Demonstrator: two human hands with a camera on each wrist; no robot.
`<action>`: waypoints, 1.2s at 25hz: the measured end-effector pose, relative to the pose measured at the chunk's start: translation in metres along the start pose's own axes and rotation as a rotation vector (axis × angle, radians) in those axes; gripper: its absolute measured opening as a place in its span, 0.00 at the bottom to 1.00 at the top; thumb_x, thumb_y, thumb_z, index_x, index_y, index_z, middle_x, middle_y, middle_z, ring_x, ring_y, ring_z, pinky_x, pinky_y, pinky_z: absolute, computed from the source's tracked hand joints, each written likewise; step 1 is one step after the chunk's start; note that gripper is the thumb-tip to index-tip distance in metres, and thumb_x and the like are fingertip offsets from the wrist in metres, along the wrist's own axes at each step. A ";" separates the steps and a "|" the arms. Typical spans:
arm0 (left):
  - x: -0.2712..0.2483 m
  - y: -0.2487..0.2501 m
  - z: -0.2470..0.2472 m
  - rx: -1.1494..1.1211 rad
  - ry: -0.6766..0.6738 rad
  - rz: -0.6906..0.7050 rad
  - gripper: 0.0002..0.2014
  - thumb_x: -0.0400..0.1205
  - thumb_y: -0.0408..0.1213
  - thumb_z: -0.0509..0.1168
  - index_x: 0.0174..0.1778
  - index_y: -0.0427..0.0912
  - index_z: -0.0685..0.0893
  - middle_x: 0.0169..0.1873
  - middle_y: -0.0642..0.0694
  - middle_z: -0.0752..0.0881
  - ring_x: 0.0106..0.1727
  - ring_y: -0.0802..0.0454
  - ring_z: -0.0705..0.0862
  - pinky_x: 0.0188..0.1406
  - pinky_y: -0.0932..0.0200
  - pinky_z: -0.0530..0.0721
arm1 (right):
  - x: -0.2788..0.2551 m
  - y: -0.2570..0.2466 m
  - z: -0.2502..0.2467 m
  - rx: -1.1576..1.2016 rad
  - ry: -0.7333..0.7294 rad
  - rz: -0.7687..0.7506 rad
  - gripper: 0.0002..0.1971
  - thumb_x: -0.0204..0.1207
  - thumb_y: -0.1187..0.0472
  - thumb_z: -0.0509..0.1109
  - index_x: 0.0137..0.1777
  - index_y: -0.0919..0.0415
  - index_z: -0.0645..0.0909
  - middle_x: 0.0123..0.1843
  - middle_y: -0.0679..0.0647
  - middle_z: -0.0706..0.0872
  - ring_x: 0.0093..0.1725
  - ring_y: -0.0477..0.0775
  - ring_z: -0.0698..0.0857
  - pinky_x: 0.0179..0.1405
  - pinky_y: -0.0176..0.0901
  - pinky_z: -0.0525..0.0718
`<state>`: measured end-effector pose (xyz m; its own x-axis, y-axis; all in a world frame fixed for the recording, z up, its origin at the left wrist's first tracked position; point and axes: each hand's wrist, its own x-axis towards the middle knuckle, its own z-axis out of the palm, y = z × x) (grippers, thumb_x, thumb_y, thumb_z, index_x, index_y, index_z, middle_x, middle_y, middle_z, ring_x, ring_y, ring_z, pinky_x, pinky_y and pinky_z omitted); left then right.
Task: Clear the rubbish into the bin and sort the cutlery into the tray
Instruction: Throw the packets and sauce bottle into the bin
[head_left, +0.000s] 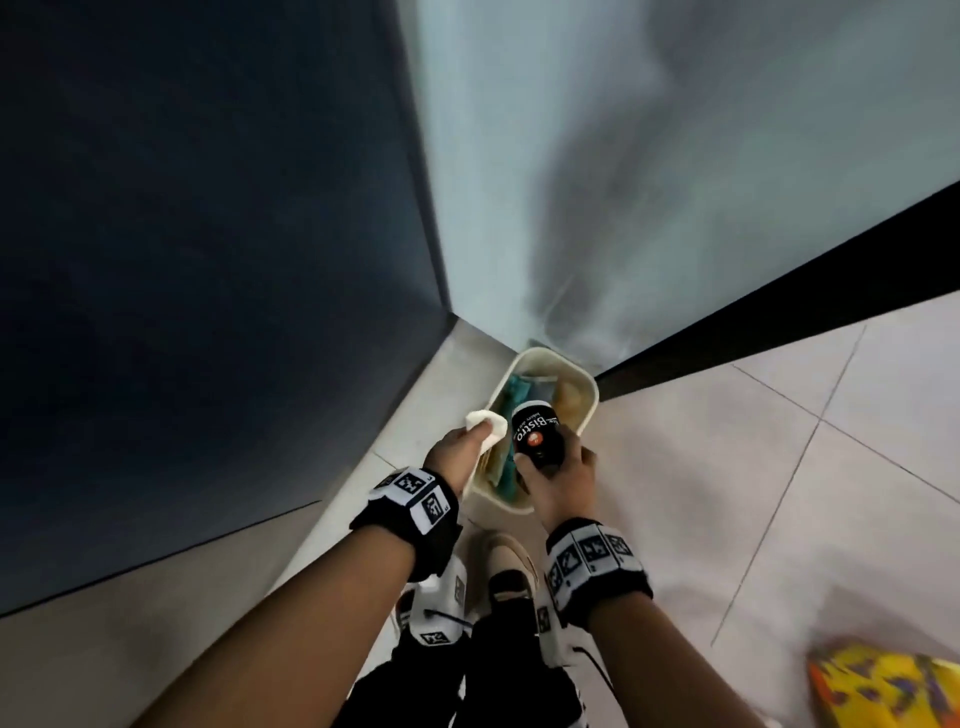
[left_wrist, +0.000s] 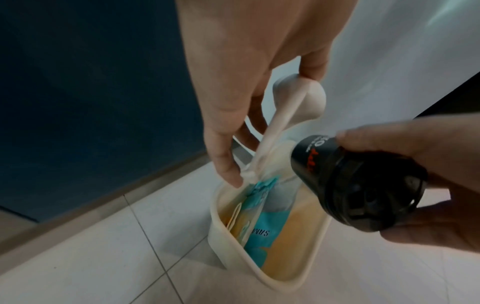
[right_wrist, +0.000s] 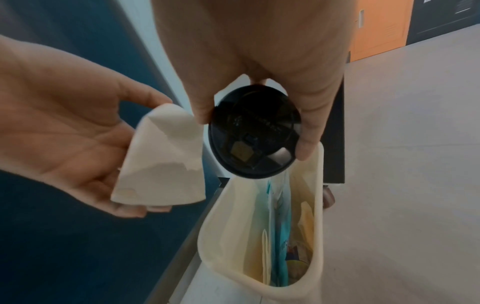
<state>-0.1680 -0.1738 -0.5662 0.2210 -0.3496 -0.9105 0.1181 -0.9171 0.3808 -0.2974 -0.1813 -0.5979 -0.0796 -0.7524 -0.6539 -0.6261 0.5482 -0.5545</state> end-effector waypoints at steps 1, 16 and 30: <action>0.020 -0.006 0.005 0.031 -0.006 -0.016 0.26 0.79 0.56 0.58 0.67 0.43 0.81 0.65 0.39 0.83 0.66 0.41 0.81 0.73 0.46 0.75 | 0.015 0.007 0.011 -0.005 0.002 0.006 0.35 0.66 0.53 0.75 0.75 0.50 0.68 0.67 0.63 0.71 0.63 0.67 0.78 0.68 0.54 0.78; -0.069 0.000 -0.039 -0.047 0.023 -0.014 0.16 0.81 0.34 0.60 0.65 0.41 0.81 0.33 0.53 0.79 0.33 0.58 0.77 0.30 0.62 0.72 | -0.051 -0.046 -0.045 -0.134 -0.094 -0.047 0.21 0.74 0.63 0.66 0.68 0.58 0.77 0.67 0.61 0.81 0.61 0.63 0.83 0.57 0.39 0.78; -0.446 0.080 -0.166 -0.479 0.334 0.439 0.07 0.81 0.36 0.64 0.53 0.51 0.80 0.37 0.54 0.82 0.35 0.58 0.81 0.31 0.63 0.74 | -0.308 -0.308 -0.148 -0.229 -0.453 -0.965 0.13 0.74 0.64 0.68 0.58 0.61 0.83 0.51 0.54 0.84 0.46 0.47 0.80 0.45 0.24 0.77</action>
<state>-0.0962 -0.0598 -0.1029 0.6197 -0.5184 -0.5893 0.3444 -0.4951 0.7977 -0.1945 -0.1725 -0.1498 0.7868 -0.5988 -0.1500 -0.4048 -0.3171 -0.8577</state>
